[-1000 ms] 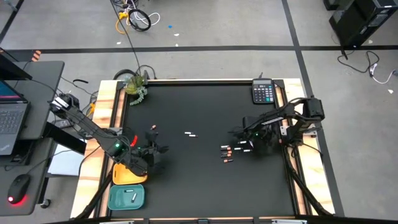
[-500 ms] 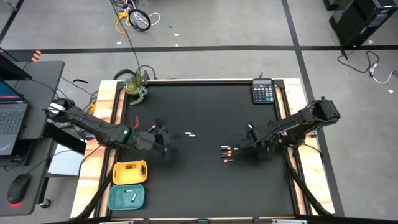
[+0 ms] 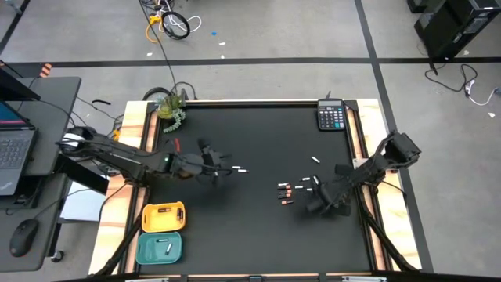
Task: Sort batteries
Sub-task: Put the black battery into the yellow bin, then put the silver battery into the green bin
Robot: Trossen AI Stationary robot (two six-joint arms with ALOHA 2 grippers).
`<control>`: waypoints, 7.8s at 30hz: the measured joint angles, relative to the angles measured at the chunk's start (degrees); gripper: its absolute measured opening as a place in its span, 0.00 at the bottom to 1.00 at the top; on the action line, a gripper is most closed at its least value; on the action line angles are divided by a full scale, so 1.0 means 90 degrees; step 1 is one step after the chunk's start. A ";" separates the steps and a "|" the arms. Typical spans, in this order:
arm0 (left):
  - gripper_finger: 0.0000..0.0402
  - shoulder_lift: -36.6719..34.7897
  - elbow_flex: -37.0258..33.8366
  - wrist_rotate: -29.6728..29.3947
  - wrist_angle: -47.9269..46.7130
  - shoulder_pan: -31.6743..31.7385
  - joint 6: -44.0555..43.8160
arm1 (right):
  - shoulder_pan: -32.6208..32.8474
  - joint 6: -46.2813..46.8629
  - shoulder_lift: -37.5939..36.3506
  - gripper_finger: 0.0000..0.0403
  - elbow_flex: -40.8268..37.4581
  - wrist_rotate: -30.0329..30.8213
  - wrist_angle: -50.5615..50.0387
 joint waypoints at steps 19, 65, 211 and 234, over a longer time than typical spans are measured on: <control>0.14 0.0561 0.0000 0.2054 0.0806 -0.0053 0.0517 | 0.0736 -0.0289 -0.0342 0.38 0.0355 0.3796 0.5095; 0.27 0.0559 0.0000 0.1803 0.0566 -0.0073 0.0152 | 0.0300 -0.0802 -0.0349 0.12 -0.0910 0.2537 0.7510; 0.37 0.1854 0.0788 0.2666 -0.1511 0.1243 0.0007 | -0.1896 -0.5257 -0.1152 0.38 -0.0486 0.2638 1.1092; 0.34 0.3150 0.0928 0.3981 -0.1155 0.2106 0.0239 | -0.1866 -0.5060 -0.1056 0.38 -0.1379 0.2754 1.2564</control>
